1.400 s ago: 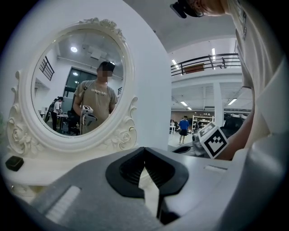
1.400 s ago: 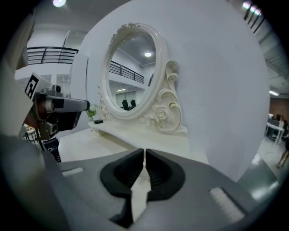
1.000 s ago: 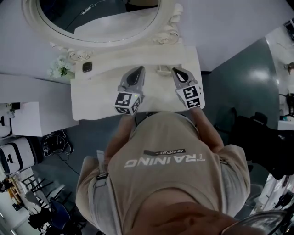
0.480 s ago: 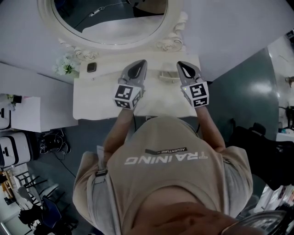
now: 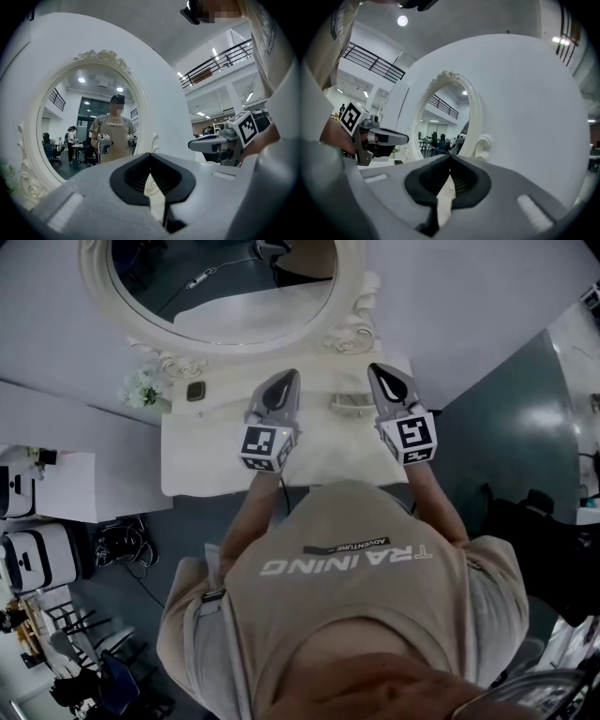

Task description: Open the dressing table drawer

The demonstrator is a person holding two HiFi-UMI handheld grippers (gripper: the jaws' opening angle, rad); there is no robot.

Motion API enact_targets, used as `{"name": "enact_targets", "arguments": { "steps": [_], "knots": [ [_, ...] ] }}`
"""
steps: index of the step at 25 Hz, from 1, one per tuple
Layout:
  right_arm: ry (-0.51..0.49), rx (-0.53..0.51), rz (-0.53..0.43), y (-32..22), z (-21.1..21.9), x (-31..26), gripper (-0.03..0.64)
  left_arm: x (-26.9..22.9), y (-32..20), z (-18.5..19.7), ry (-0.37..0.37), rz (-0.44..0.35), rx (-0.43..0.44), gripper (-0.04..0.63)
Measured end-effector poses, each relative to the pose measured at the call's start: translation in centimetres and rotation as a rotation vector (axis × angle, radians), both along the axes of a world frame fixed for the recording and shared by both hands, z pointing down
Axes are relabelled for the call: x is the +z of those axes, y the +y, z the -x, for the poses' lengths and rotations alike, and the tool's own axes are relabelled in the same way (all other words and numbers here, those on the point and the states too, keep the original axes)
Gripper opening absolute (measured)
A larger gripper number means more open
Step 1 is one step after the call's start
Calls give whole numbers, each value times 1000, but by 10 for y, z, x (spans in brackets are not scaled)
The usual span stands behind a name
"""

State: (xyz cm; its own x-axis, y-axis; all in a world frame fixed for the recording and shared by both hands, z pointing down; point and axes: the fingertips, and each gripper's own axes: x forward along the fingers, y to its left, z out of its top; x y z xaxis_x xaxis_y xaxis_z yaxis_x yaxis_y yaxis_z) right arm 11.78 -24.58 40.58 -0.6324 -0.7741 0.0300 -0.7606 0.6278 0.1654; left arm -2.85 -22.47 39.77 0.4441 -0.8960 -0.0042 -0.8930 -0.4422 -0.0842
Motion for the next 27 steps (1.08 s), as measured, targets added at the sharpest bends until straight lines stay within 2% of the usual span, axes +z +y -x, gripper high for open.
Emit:
{"name": "enact_targets", "arguments": {
  "steps": [5, 11, 15, 21, 27],
  "knots": [
    [27, -19, 11, 3, 5, 6, 3, 8, 0, 0, -7, 10, 6, 6],
    [46, -43, 24, 4, 4, 14, 3, 29, 0, -7, 12, 69, 22, 6],
    [99, -42, 13, 2, 3, 18, 3, 34, -2, -10, 15, 90, 28, 6],
    [58, -47, 34, -6, -2, 21, 3, 36, -8, -14, 21, 86, 22, 6],
    [13, -31, 64, -18, -13, 29, 3, 53, -9, -26, 41, 119, 6, 6]
  ]
}}
